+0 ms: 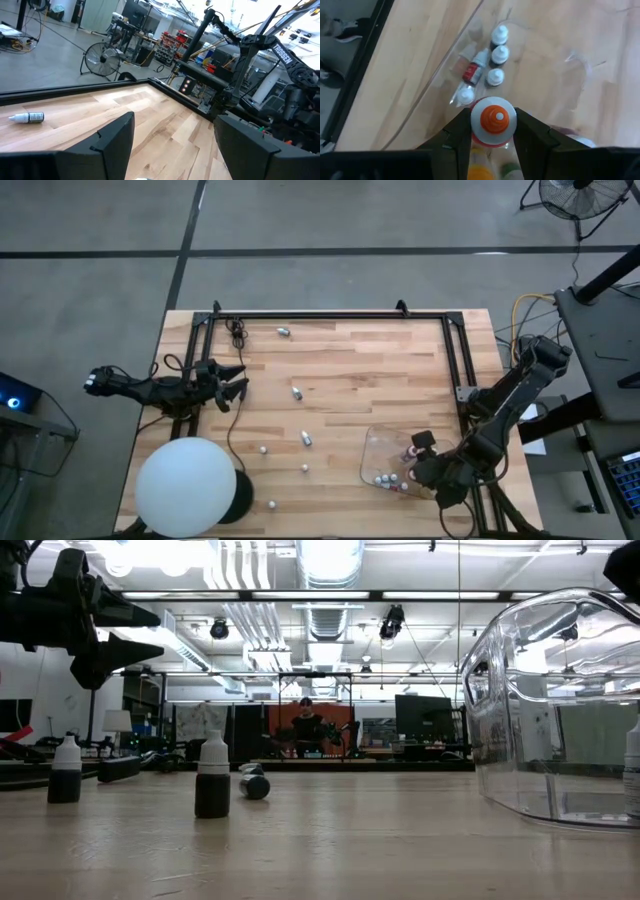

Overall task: Pick & Place food coloring
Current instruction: Put the orange food color into the transparent bin

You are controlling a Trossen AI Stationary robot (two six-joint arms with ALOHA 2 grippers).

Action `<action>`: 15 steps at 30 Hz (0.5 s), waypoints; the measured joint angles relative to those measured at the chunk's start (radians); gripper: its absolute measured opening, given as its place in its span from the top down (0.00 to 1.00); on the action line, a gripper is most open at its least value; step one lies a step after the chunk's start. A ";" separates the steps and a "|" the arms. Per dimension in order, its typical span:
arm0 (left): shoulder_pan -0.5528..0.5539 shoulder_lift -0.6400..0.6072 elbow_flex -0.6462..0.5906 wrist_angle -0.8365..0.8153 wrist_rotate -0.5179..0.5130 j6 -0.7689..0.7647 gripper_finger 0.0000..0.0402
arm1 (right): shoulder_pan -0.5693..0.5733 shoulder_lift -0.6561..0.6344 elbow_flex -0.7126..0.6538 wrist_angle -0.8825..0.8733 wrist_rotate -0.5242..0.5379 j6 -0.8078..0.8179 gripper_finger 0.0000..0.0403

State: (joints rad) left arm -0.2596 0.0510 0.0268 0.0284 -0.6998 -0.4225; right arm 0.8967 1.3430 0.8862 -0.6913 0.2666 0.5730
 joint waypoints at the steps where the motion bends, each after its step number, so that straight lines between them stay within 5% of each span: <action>1: 0.000 0.000 0.000 0.000 0.000 0.000 0.39 | 0.000 0.000 -0.009 0.015 -0.009 0.003 0.72; 15: 0.000 0.000 0.000 0.000 0.000 0.000 0.39 | 0.000 0.000 -0.034 0.022 -0.040 0.039 0.67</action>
State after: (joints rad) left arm -0.2596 0.0511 0.0269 0.0284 -0.6998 -0.4227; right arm 0.8967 1.3430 0.8524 -0.6693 0.2264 0.6117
